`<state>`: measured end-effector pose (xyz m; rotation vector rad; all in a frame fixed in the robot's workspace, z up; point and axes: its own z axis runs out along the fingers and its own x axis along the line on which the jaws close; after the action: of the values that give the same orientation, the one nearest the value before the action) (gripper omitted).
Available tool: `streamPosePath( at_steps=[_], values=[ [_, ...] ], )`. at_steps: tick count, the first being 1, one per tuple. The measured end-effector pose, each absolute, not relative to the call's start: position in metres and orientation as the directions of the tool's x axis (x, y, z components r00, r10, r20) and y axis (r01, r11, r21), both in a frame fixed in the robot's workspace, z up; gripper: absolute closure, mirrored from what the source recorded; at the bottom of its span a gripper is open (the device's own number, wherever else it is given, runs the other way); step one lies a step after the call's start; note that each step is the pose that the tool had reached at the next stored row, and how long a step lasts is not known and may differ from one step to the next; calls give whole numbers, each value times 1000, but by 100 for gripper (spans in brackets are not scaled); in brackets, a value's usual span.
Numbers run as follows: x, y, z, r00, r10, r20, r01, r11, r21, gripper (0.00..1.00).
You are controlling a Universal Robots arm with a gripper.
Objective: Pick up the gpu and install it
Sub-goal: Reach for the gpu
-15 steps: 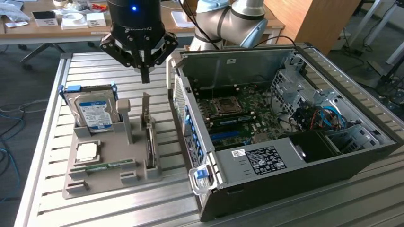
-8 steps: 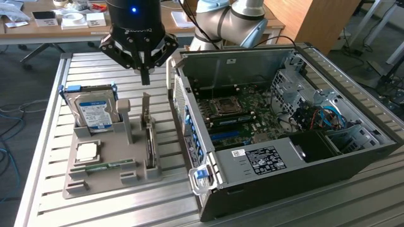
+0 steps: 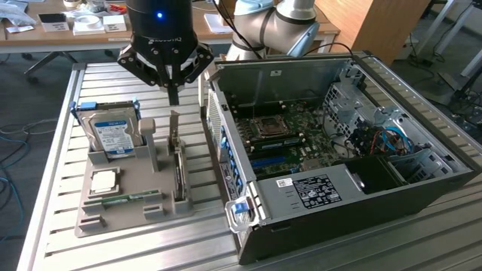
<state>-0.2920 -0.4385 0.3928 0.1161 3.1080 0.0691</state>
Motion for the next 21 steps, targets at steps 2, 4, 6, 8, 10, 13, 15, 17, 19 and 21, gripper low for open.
streamPosePath(
  at_steps=[2,4,6,8,10,13,15,17,19,21],
  values=[
    [-292,-440,393,-997,75,-29,74,996,46,89],
    [-292,-441,393,-997,75,-29,74,996,46,89],
    [-293,-443,393,-997,75,-29,74,996,46,89],
    [-293,-445,393,-997,75,-29,74,996,45,89],
    [-293,-447,392,-997,75,-29,74,996,45,89],
    [-294,-451,392,-997,75,-29,74,996,45,89],
    [-295,-453,392,-997,75,-29,74,996,46,89],
    [-297,-454,392,-997,76,-29,74,996,46,89],
    [-300,-455,391,-997,75,-29,74,996,46,89],
    [-302,-455,391,-997,75,-29,74,996,45,89]
  ],
)
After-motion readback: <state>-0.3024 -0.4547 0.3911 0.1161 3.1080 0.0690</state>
